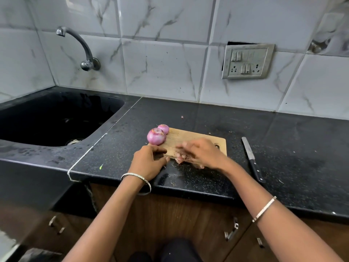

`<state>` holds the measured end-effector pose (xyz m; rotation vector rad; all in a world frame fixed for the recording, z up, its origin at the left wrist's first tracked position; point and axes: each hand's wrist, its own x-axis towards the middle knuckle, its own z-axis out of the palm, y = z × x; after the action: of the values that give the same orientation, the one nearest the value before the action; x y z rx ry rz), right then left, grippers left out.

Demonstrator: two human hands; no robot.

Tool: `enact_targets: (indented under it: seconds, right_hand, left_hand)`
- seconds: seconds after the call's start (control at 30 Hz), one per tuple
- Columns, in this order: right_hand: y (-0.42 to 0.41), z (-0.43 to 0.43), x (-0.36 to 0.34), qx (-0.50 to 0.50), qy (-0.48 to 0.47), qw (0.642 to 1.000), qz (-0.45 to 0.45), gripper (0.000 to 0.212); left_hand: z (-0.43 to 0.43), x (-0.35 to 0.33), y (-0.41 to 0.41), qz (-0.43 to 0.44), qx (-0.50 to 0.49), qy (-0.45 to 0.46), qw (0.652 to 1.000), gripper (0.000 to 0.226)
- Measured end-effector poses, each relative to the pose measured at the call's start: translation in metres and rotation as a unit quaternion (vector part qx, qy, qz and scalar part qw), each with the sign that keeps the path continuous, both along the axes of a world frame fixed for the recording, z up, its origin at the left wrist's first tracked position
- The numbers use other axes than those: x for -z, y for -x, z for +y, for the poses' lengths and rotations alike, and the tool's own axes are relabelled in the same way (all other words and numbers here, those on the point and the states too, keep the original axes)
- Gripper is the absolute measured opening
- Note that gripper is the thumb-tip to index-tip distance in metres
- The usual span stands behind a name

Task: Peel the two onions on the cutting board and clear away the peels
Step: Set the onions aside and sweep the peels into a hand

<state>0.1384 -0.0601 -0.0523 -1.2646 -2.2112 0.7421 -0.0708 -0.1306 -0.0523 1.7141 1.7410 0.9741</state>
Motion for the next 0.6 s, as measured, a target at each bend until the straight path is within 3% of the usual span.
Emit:
enact_targets:
  seconds: [0.07,0.13,0.23,0.3,0.37,0.47,0.53,0.6]
  right_hand:
    - [-0.011,0.011,-0.012,0.071,-0.045,0.996,0.014,0.054]
    - [-0.012,0.018,-0.02,0.104,-0.077,0.99,-0.048,0.056]
    - [0.005,0.01,-0.011,0.046,-0.031,0.988,-0.147,0.052]
    - [0.019,0.003,0.001,-0.005,-0.049,0.981,-0.187,0.053]
    - [0.026,-0.006,0.009,-0.046,-0.068,0.984,-0.156,0.05]
    - [0.013,-0.017,0.008,-0.056,0.001,0.998,-0.042,0.049]
    - [0.0,-0.015,-0.002,-0.003,0.038,0.997,0.062,0.04]
    - [-0.012,-0.004,-0.008,0.073,-0.021,0.995,0.067,0.036]
  left_hand:
    - [0.0,0.001,0.001,0.009,-0.002,0.002,1.0,0.03]
    - [0.0,0.002,0.002,0.022,-0.005,0.008,1.0,0.035]
    - [0.003,0.004,0.001,0.039,-0.003,0.011,0.999,0.042]
    - [0.004,0.004,0.0,0.052,-0.002,0.015,0.999,0.042]
    - [0.006,0.003,0.0,0.067,-0.002,0.015,0.998,0.039]
    - [0.01,0.003,0.001,0.104,0.001,0.012,0.994,0.034]
    - [0.014,0.003,0.002,0.112,-0.001,0.018,0.994,0.038]
    - [0.017,0.002,0.001,0.128,0.001,0.026,0.991,0.041]
